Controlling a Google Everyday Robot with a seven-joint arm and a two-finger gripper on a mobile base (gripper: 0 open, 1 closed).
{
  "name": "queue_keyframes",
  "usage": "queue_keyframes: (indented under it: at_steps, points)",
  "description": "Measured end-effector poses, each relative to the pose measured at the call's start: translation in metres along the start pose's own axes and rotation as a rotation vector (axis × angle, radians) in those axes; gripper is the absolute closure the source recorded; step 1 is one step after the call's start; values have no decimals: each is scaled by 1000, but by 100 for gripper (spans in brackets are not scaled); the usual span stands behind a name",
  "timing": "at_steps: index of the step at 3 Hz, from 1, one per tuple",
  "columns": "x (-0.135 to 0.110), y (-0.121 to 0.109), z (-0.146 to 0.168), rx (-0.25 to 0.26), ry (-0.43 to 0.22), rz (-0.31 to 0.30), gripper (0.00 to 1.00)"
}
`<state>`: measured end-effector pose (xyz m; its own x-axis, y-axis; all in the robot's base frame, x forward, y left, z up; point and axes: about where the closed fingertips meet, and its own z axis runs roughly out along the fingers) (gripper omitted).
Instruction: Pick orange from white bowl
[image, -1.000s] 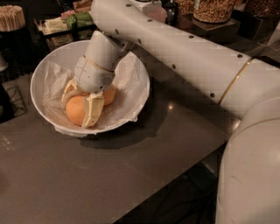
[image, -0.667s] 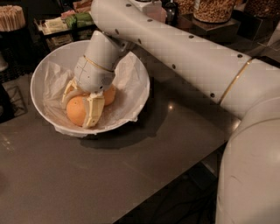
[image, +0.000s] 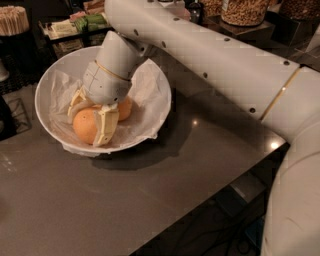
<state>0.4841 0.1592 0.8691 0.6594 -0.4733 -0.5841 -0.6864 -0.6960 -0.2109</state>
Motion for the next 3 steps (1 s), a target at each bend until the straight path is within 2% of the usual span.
queue_keyframes:
  at_steps: [1, 2, 3]
  points:
    - [-30, 10, -20, 40, 28, -62, 100]
    - [-48, 23, -46, 94, 59, -85, 100]
    - [-36, 46, -90, 166, 45, -72, 100]
